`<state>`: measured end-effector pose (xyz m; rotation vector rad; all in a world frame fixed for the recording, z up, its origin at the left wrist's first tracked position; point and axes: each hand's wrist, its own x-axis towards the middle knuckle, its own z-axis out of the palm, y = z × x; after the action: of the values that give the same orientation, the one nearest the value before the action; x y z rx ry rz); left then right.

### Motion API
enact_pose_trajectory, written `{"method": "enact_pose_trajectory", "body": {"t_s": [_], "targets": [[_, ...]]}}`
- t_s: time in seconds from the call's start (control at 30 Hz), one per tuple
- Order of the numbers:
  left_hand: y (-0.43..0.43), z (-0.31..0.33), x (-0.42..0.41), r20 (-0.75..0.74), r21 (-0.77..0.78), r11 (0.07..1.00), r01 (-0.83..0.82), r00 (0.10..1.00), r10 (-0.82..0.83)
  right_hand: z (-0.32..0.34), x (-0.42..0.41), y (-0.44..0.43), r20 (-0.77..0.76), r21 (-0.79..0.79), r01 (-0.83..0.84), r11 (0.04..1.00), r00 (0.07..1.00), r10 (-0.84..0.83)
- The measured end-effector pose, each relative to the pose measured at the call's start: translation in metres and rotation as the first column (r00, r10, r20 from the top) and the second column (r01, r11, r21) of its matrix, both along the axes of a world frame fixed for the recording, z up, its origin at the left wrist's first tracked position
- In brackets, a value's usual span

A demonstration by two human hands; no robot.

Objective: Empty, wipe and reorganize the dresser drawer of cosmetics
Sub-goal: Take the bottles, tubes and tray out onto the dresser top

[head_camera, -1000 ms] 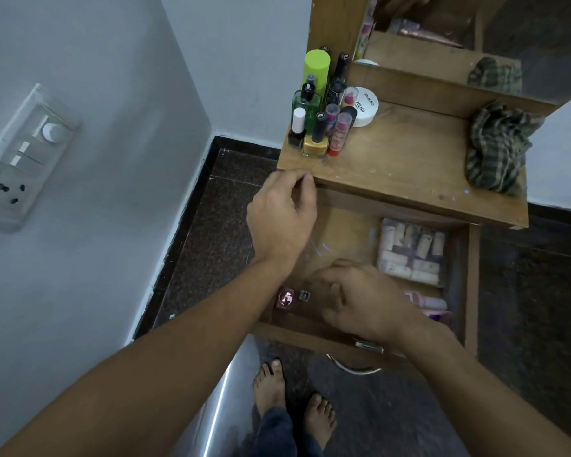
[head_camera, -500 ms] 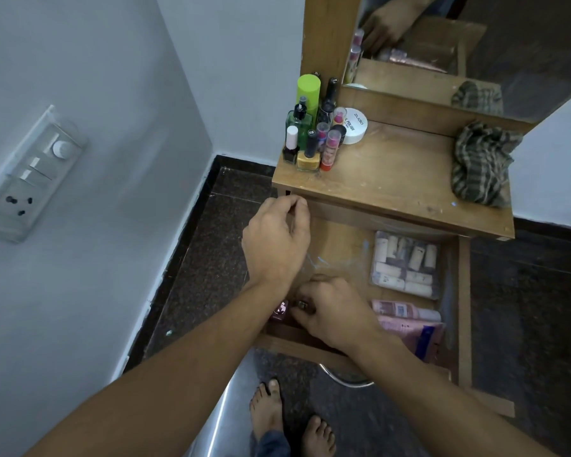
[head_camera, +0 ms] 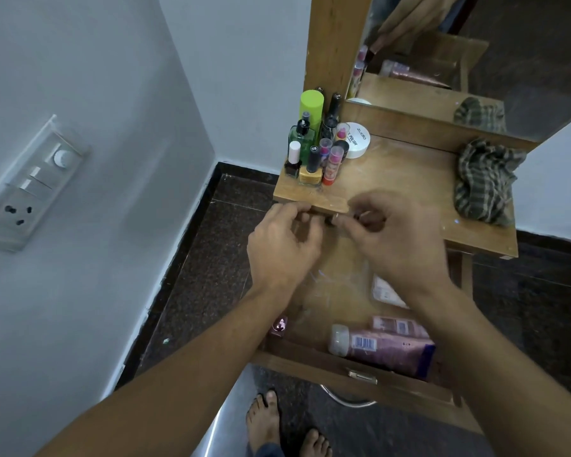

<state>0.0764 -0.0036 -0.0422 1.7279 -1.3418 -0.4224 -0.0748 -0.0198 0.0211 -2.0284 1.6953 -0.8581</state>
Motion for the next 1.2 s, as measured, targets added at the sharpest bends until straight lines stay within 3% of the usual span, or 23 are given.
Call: {"method": "enact_pose_trajectory", "body": {"t_s": [0.27, 0.6, 1.0, 1.1, 1.2], "targets": [[-0.024, 0.004, -0.018, -0.005, 0.018, 1.000, -0.007, 1.000, 0.007, 0.022, 0.018, -0.055, -0.130, 0.007, -0.026, 1.000, 0.991, 0.026], [-0.042, 0.006, -0.022, 0.050, 0.096, 0.994, -0.049, 0.998, 0.045, 0.016, 0.026, -0.068, -0.183, 0.041, -0.022, 0.999, 0.983, 0.029], [-0.045, 0.007, -0.020, 0.103, 0.064, 0.997, -0.054, 0.994, 0.047, 0.019, -0.001, -0.016, -0.022, 0.003, 0.069, 0.998, 0.997, -0.069], [-0.039, 0.008, -0.017, 0.087, 0.041, 0.999, -0.032, 0.996, 0.028, 0.011, -0.004, 0.020, 0.035, 0.085, -0.019, 0.996, 0.999, 0.016], [-0.025, 0.003, -0.009, 0.028, -0.037, 0.998, -0.049, 0.998, 0.050, -0.006, 0.004, 0.056, 0.007, 0.298, -0.238, 0.924, 0.969, 0.247]]}}
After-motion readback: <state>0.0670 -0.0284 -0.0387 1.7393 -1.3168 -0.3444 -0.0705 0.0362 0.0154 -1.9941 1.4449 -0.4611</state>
